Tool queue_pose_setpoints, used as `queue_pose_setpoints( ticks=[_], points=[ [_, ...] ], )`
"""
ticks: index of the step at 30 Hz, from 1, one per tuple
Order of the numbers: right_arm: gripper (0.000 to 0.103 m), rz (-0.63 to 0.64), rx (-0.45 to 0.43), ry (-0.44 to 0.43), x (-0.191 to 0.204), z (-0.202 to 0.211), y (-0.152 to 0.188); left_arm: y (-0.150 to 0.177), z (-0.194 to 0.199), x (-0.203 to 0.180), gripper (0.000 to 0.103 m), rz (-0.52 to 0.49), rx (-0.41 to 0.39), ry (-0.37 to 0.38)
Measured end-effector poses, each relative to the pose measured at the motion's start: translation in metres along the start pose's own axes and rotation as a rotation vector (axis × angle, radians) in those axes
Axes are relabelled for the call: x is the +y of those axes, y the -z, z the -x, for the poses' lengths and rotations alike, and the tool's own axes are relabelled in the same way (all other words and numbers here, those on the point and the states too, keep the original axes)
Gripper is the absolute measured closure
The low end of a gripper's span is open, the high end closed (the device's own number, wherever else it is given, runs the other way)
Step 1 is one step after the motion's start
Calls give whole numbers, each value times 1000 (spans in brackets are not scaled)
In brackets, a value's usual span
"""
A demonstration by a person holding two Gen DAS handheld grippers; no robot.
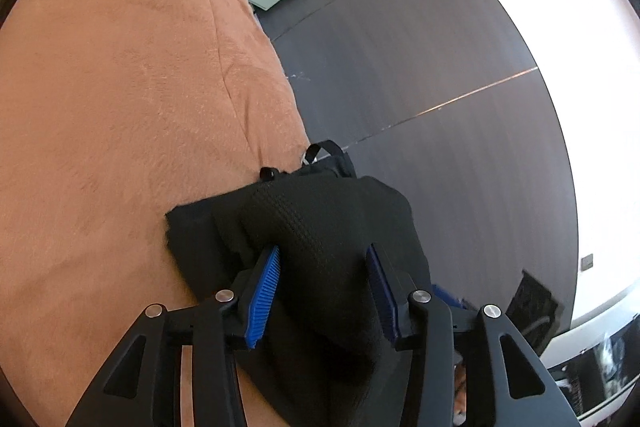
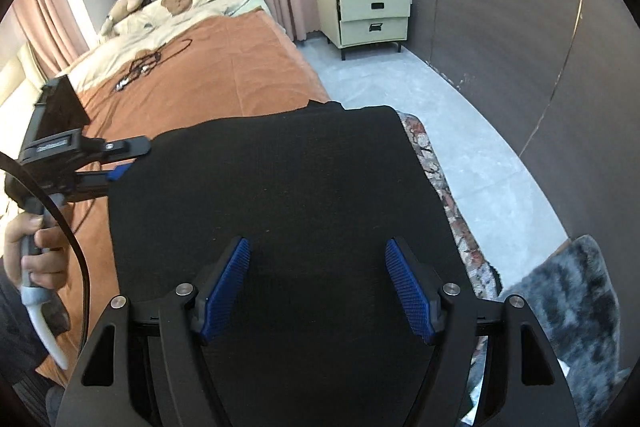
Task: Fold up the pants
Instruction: 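Fold the shorts in half onto the bed edge with both tools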
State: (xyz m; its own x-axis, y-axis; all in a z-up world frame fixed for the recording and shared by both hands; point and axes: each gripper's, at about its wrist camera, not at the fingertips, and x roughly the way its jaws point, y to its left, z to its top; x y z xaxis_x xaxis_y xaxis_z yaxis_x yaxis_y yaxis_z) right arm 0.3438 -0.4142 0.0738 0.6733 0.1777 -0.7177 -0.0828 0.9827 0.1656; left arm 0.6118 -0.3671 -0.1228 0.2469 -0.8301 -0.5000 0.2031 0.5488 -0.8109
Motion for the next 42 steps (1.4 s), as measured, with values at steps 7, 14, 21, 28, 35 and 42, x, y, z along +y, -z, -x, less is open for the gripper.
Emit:
queue_pose_setpoints(
  ticks=[7,14,21,28,35,42],
  points=[
    [33,-19,-20,-2,-4,-1,7,-9,5,6,94,10,-43,-20],
    [35,6,-41,-20,11,5,15,-7,21,21,95,42,-110,-47],
    [48,25,-51,-3,13,10,31,-1,22,41,83,127,-67,-72],
    [57,-63,-30,57,-3,-17,30,12,32,31,54,77,-51,-104],
    [57,-160,-13,18,-22,-42,19,20,27,14,48,26,-31,-102],
    [58,-192,2,15,-25,-32,6,25,24,-2,47,-16,-29,-106]
  ],
)
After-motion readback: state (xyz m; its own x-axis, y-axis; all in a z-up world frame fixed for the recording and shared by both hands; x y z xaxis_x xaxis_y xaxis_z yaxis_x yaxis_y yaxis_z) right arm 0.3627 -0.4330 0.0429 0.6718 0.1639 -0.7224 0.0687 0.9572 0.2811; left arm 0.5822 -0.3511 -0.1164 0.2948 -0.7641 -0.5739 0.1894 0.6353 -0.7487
